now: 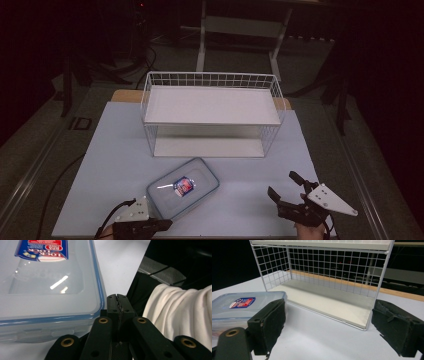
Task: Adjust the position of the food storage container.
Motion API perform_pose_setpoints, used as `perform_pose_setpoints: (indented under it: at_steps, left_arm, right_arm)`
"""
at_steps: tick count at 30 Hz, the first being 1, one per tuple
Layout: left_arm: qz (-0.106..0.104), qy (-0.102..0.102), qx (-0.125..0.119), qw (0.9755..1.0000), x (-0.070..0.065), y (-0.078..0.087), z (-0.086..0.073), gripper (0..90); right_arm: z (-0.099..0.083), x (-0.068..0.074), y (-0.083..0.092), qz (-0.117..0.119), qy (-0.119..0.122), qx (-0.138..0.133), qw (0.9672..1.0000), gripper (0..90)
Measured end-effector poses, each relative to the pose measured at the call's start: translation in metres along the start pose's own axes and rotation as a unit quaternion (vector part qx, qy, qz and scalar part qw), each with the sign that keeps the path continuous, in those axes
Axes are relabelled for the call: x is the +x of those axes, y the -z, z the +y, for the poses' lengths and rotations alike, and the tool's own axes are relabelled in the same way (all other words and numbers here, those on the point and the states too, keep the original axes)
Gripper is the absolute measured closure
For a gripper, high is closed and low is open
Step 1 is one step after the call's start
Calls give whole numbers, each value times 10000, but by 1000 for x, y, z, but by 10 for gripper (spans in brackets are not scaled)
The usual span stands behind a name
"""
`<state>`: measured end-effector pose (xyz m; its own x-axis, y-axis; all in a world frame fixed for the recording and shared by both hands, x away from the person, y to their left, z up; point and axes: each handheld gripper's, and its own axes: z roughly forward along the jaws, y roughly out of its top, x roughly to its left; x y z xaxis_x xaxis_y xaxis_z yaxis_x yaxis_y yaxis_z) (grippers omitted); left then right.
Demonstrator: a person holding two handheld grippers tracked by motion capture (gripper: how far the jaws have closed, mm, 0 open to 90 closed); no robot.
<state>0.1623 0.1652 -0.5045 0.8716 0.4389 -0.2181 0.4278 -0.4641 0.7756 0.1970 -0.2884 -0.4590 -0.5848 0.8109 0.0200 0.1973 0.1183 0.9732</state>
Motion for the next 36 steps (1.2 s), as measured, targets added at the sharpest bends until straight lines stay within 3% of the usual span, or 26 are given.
perform_pose_setpoints:
  at_steps: [3,10,21,23,26,28,29,31,32,33,35,36]
  left_arm:
    - [28,-52,32,10000,-1,-2,0,890]
    - [156,58,92,9998,5,2,-1,890]
    - [543,178,-6,9984,18,19,1,890]
    - [422,239,-79,9988,16,21,2,890]
    - [252,109,71,9996,9,14,2,890]
    - [316,134,225,9992,11,8,0,890]
    - [294,256,233,9990,15,6,-2,890]
    - [248,307,253,9989,17,5,-2,890]
    - [383,194,363,9984,15,3,-2,890]
    - [383,194,363,9984,15,3,-2,890]
    - [396,262,357,9982,16,3,-2,890]
    - [498,349,342,9976,19,5,-3,890]
  right_arm:
    - [0,0,0,2,-21,7,10000,119]
    - [-1,-1,0,34,-66,-2,10000,120]
    - [-1,-2,0,73,-123,-9,9999,121]
    - [-1,-2,0,72,-129,-16,9999,122]
    - [-1,-3,0,73,-159,-1,9998,122]
    - [-1,-3,-1,95,-183,-1,9998,122]
    - [-1,-3,-1,98,-176,5,9998,122]
    - [-1,-2,0,88,-167,-3,9998,122]
    - [-1,-3,0,89,-173,-5,9998,122]
    - [-1,-3,0,89,-173,-5,9998,122]
    - [-1,-3,0,86,-195,-6,9998,122]
    - [-2,-4,0,100,-221,24,9997,122]
